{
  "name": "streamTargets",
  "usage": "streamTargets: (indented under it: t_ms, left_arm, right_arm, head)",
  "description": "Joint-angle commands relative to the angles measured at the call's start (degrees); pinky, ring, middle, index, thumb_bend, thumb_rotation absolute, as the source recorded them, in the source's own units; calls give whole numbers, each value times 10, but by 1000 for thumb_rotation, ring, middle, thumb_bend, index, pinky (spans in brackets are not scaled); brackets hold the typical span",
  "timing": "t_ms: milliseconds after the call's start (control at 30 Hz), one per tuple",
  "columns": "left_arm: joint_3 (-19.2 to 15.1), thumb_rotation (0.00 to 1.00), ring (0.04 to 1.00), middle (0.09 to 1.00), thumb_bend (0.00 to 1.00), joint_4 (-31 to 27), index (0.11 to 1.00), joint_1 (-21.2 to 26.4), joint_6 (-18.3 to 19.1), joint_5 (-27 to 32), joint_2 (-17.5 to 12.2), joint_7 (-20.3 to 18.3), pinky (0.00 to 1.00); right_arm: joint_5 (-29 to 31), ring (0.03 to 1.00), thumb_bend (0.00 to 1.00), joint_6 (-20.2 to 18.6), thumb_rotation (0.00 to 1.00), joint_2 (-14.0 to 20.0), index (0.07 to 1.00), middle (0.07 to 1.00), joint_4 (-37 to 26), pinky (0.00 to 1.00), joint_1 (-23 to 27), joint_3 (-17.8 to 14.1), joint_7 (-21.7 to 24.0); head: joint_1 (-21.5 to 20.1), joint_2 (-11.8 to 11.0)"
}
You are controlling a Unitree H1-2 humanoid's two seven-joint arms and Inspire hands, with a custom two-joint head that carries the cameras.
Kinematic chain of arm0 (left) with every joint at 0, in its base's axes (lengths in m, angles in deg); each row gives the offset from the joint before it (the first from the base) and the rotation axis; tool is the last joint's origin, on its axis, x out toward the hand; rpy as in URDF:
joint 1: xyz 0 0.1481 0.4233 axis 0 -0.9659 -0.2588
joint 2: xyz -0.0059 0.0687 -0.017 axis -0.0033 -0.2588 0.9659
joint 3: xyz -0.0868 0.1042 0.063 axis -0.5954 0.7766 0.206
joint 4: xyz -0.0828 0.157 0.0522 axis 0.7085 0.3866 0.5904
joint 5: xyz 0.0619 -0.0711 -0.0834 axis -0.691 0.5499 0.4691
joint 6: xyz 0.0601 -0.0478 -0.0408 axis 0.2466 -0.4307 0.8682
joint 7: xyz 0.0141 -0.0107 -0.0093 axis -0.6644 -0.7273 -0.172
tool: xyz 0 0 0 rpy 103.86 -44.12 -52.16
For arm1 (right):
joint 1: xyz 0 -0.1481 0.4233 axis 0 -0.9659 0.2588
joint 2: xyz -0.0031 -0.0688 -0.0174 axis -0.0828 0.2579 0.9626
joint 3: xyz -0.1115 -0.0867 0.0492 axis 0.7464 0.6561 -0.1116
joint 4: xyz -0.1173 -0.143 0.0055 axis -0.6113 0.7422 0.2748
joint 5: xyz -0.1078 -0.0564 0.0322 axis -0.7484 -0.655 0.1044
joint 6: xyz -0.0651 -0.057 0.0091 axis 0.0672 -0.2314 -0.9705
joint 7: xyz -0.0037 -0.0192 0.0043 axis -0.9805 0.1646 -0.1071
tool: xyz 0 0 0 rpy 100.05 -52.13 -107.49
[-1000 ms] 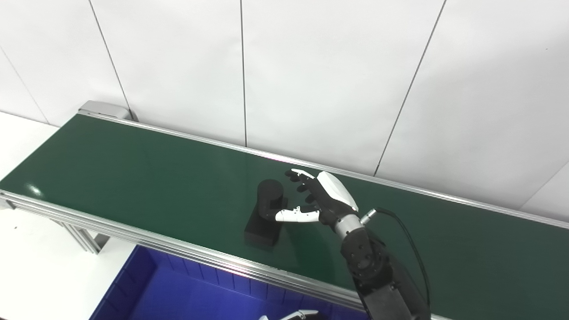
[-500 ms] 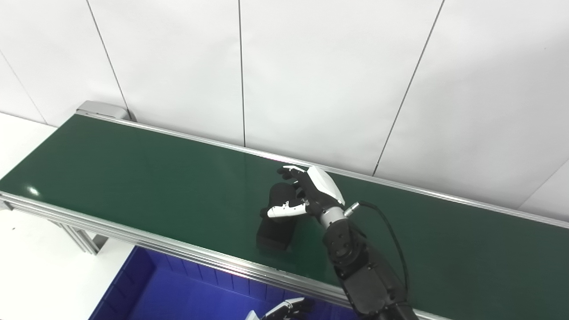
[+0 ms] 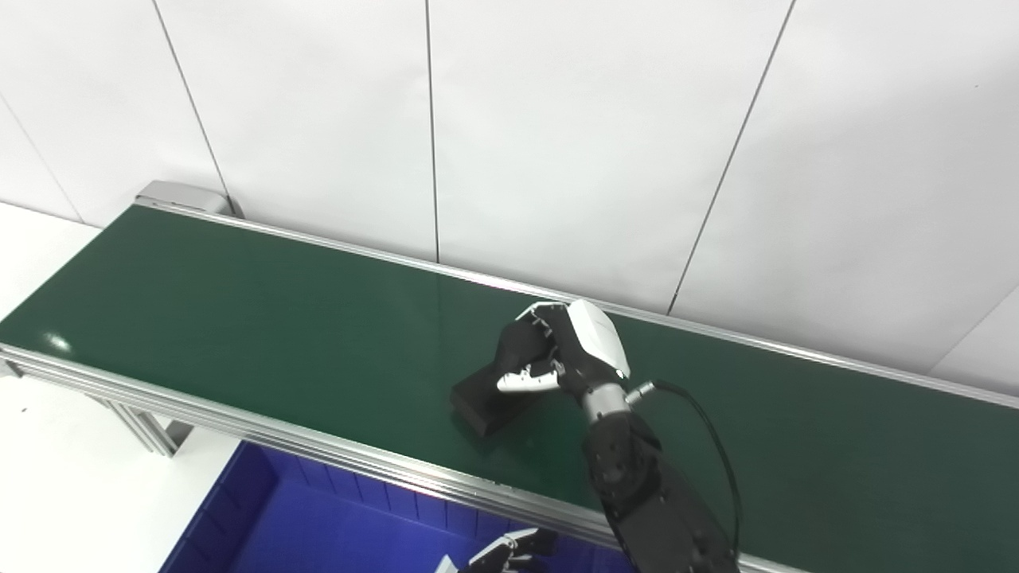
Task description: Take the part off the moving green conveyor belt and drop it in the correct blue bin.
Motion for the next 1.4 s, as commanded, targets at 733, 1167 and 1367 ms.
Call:
streamTargets:
  t_ms: [733, 1167, 1367]
  left_arm:
    - [-49, 276, 836, 859, 803, -124, 832, -45, 21, -5, 13, -87, 760]
    - [-74, 236, 878, 887, 815, -217, 852, -57, 123, 19, -3, -171, 820]
    - [-91, 228, 858, 893, 823, -249, 848, -50, 168, 42, -9, -201, 798]
  right_arm:
    - [34, 417, 508, -43, 0, 86, 514, 526, -492, 380, -252, -123, 64]
    - [65, 395, 506, -29, 0, 135, 541, 495, -595, 368, -392, -171, 100]
    - [67, 393, 506, -18, 0, 146, 542, 488, -592, 362, -437, -175, 96]
  head:
    - [-59, 117]
    - [-81, 163]
    - [-87, 166]
